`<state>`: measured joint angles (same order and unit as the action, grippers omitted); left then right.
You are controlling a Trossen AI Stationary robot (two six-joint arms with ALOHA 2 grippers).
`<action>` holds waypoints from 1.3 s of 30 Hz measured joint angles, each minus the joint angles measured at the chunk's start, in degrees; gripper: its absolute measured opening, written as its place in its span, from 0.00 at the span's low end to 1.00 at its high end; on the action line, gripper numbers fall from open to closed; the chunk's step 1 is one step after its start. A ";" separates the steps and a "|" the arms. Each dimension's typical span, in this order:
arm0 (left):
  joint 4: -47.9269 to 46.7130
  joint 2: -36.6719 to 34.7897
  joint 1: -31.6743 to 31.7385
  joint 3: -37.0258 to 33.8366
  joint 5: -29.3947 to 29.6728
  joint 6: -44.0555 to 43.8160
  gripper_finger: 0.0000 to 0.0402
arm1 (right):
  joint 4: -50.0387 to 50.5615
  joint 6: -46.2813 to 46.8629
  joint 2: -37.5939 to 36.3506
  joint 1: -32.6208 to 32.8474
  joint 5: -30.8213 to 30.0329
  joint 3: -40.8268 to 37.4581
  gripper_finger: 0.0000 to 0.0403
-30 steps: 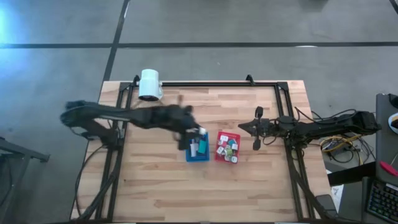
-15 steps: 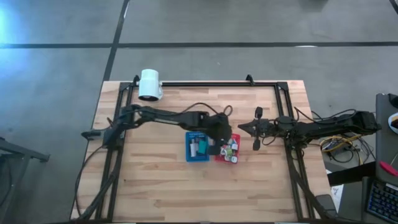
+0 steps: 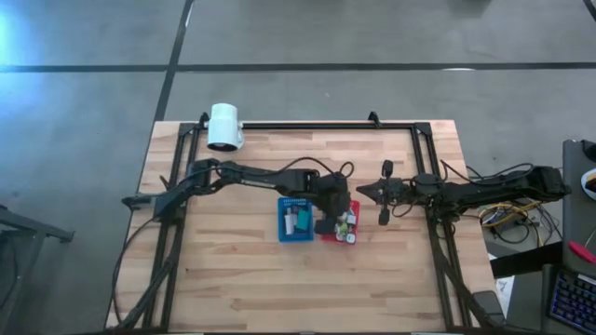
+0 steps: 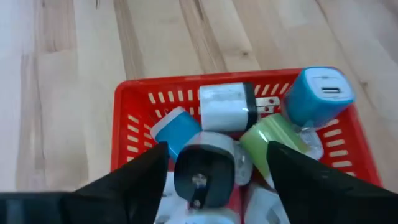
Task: Sort adapters and digital timers
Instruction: Return to Home Position
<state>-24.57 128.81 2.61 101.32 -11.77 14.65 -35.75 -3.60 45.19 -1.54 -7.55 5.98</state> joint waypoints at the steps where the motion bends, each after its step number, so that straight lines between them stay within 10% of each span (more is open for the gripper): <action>1: -0.36 -0.41 -0.01 0.00 -0.12 0.03 0.70 | 0.00 0.00 0.02 0.00 -0.01 0.00 0.02; 13: -3.93 -22.27 -0.08 -6.96 -4.76 5.58 0.68 | 0.01 1.34 -0.09 0.00 0.00 -0.07 0.02; 28: 47.57 -78.98 12.30 -75.32 -2.98 -8.30 0.15 | -4.22 4.34 -0.92 -0.26 0.75 -0.07 0.02; 39: 47.88 -111.27 12.22 -96.94 -3.39 -8.96 0.01 | -6.27 9.66 -6.22 -0.24 4.57 -2.45 0.02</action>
<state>23.30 17.55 14.83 4.38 -15.15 5.69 -42.02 6.07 38.97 -1.78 -2.98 3.53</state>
